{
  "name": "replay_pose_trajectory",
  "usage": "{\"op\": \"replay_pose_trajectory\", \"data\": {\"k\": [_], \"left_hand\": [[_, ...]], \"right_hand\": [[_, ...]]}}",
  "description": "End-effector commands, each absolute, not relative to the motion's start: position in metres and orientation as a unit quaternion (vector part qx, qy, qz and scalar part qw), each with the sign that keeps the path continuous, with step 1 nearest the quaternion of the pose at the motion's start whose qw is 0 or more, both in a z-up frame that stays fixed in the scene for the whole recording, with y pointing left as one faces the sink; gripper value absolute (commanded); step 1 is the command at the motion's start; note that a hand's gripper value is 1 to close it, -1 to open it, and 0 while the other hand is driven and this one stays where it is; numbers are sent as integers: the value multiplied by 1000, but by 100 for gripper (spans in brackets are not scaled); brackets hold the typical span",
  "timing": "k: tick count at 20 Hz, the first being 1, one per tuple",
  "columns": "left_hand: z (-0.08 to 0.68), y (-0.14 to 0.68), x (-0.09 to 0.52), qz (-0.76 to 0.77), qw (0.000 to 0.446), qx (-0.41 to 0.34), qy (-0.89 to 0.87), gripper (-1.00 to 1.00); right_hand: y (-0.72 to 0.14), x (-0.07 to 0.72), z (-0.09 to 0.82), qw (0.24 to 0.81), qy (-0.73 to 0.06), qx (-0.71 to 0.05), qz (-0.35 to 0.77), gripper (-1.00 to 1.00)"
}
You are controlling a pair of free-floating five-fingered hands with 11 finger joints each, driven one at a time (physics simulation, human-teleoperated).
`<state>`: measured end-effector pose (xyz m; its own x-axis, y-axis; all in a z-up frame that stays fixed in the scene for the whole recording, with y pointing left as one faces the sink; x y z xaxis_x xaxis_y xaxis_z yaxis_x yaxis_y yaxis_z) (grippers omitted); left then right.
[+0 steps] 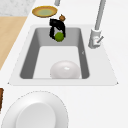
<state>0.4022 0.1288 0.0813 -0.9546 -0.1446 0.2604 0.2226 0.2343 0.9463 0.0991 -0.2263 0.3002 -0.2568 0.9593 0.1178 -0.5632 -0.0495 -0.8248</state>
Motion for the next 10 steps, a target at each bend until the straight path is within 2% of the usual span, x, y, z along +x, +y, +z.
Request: {"op": "replay_pose_trajectory", "data": {"k": [1, 10], "left_hand": [[103, 149, 392, -626, 148, -24, -766, 100], [133, 202, 369, -614, 143, -27, -776, 100]], "right_hand": [[-226, 99, 300, 558, -404, -245, 682, 0], [-226, 99, 300, 558, -404, -245, 682, 0]]}}
